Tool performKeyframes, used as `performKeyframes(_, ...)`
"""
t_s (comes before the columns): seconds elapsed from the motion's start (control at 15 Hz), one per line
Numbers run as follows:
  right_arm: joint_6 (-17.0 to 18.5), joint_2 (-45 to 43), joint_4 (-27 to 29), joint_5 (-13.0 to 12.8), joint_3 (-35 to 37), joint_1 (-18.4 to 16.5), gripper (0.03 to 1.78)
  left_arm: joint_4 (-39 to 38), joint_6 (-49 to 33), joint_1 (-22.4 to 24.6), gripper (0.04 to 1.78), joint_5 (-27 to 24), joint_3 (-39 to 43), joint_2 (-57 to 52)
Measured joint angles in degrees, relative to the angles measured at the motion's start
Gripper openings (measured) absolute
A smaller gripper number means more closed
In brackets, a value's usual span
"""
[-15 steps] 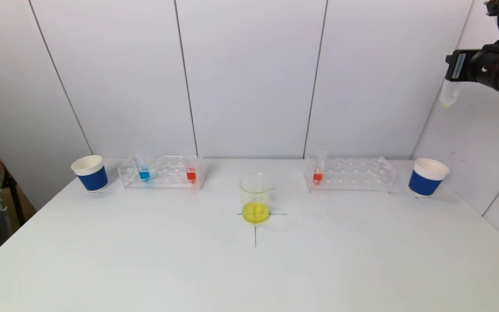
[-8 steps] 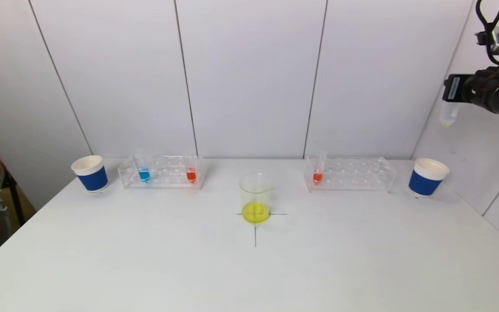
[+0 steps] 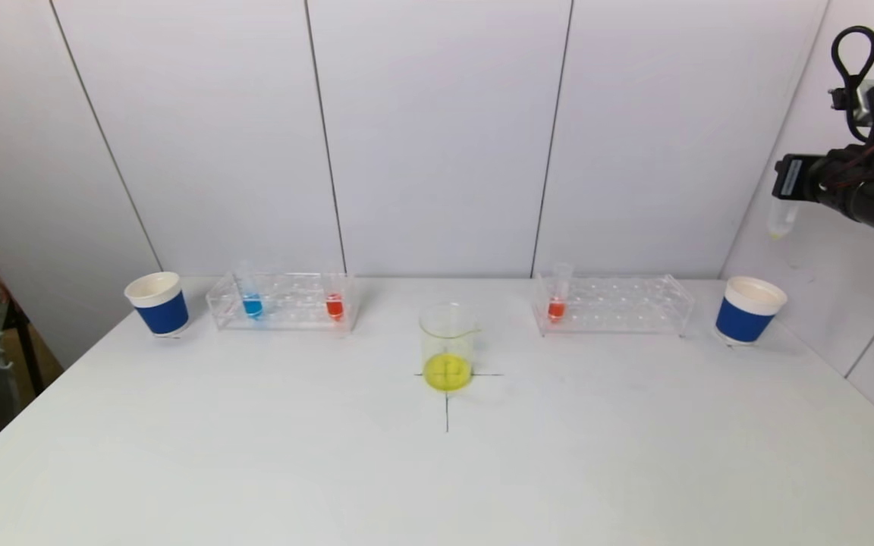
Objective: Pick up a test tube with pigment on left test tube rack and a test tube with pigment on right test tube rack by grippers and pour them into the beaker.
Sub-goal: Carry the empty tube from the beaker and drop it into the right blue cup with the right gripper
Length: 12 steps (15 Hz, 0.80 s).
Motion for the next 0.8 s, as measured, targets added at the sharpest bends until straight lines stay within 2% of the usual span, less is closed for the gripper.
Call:
performKeyframes(0.33, 0.13, 2.46, -2.16, 0.80, 1.80, -2.17, 0.45, 0.00, 0.00, 0.00, 1.76, 0.00, 0.00, 0.00)
performKeyframes(0.6, 0.33, 3.67, -2.23, 1.51, 3.34, -2.80, 0.45, 0.00, 0.01, -0.02, 1.76, 0.00, 0.00, 0.00)
performKeyframes(0.8, 1.76, 4.83, -3.89, 2.56, 4.25, -2.84, 0.45, 0.00, 0.00, -0.05, 1.76, 0.00, 0.00, 0.00)
